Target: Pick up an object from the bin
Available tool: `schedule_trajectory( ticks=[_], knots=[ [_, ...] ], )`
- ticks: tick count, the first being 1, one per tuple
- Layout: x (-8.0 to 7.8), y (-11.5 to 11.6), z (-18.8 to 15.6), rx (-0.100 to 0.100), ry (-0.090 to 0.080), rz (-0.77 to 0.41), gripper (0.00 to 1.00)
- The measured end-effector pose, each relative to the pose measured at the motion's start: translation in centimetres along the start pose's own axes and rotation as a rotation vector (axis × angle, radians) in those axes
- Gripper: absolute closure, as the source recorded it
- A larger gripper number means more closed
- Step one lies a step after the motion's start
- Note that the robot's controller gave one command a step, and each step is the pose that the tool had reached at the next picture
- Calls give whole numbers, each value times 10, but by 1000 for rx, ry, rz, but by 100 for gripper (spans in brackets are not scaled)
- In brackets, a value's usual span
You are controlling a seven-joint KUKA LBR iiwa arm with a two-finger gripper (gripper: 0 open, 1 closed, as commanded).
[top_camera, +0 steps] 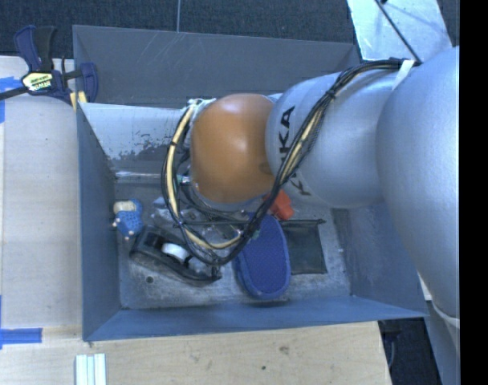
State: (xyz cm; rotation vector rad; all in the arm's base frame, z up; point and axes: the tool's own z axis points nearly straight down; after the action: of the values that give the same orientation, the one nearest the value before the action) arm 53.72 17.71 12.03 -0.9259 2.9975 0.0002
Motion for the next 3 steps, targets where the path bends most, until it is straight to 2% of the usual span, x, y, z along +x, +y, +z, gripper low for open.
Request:
schedule_trajectory(
  ticks=[1,2,3],
  knots=[
    [-7,3,48,6,48,92,0],
    [-7,3,47,5,46,93,100],
    [-9,-5,-71,2,0,80,100]
  ],
)
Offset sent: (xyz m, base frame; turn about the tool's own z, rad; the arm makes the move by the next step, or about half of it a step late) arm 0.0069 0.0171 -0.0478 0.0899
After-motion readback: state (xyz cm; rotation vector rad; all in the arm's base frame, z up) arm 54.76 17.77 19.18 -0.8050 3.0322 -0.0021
